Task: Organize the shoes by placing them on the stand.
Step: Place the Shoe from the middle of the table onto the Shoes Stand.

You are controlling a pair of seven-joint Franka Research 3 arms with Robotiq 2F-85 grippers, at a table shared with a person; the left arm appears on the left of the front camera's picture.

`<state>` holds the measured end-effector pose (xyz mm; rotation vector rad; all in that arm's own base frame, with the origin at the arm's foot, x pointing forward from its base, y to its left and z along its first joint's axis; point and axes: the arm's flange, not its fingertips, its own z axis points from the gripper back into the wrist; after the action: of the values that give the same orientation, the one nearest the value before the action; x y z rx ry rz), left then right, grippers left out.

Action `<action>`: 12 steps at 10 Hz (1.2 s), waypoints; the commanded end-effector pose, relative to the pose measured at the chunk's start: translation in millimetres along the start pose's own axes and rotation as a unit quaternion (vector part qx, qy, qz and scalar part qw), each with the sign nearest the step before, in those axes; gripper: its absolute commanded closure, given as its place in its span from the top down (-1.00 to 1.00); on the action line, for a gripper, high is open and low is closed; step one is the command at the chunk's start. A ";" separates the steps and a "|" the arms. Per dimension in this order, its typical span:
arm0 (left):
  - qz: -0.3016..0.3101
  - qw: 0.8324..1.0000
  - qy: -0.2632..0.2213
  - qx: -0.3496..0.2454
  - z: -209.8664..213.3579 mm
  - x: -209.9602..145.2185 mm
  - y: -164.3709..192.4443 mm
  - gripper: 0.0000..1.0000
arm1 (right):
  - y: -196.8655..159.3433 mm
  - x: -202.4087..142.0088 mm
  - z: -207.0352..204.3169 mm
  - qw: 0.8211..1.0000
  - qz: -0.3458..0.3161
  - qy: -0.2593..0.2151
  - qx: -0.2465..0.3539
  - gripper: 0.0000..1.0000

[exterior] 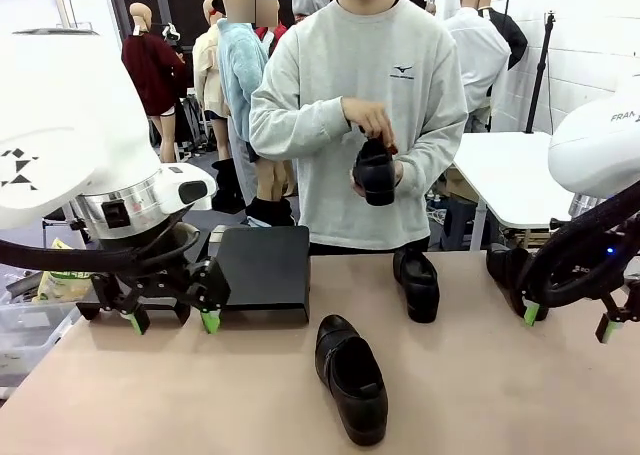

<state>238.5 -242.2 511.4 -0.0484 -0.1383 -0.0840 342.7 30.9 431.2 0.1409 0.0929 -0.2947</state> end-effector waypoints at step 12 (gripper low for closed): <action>0.171 0.983 0.038 -0.046 -107.2 18.5 -137.6 1.00 | -1.4 -0.4 1.5 1.000 -0.003 -0.002 -0.001 1.00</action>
<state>248.4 -365.3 420.9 -0.1649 -0.0413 0.2128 342.5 30.6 431.9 0.1413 0.0909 -0.2955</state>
